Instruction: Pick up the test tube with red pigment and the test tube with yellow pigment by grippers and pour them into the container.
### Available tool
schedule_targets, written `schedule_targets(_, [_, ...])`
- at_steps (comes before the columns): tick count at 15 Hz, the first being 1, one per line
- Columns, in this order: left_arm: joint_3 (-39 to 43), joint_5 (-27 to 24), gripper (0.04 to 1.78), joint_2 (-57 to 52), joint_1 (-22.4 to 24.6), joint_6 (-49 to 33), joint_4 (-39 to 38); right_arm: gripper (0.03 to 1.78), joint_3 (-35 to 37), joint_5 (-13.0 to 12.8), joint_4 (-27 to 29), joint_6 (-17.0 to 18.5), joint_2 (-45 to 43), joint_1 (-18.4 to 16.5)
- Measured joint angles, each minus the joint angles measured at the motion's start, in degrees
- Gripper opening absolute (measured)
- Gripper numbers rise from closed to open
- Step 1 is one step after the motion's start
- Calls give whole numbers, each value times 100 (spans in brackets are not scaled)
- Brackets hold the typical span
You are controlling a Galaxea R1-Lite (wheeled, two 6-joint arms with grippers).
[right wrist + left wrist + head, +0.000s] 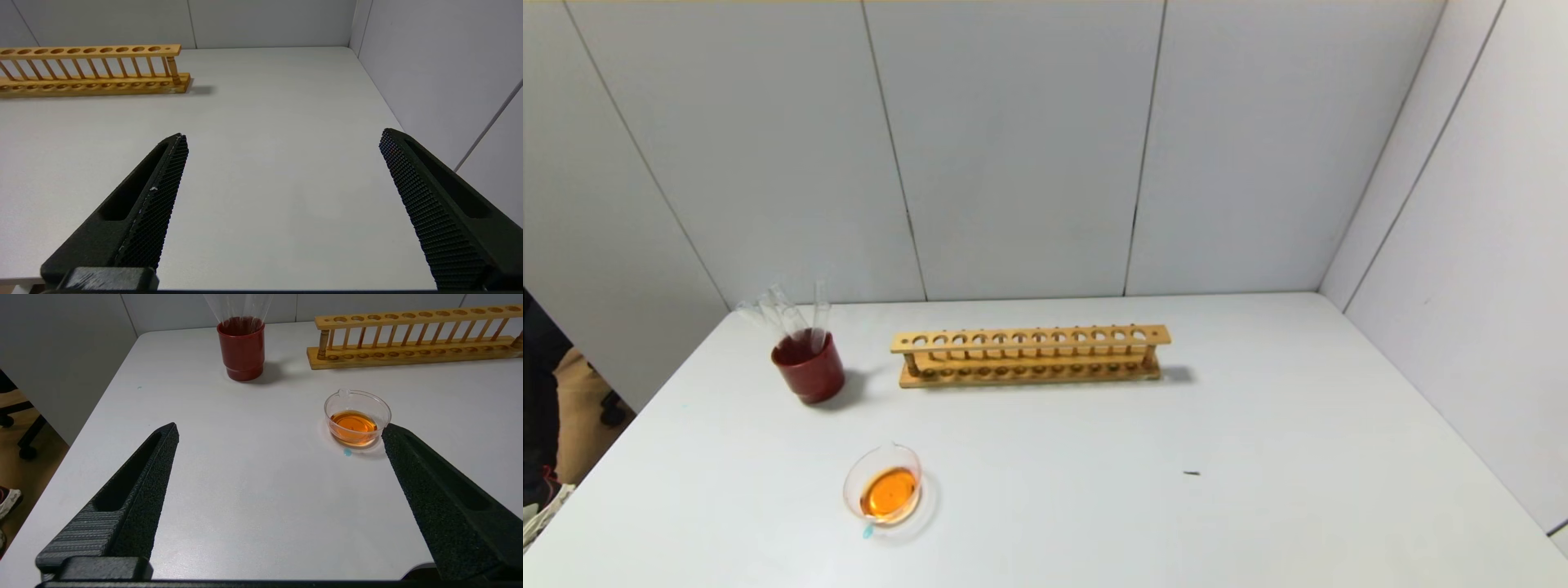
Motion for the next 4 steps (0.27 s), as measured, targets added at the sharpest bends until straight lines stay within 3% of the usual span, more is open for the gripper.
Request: schedule_targets(4, [0,0,175,0,0,-2,0,171,0,4,2,2,0,-2])
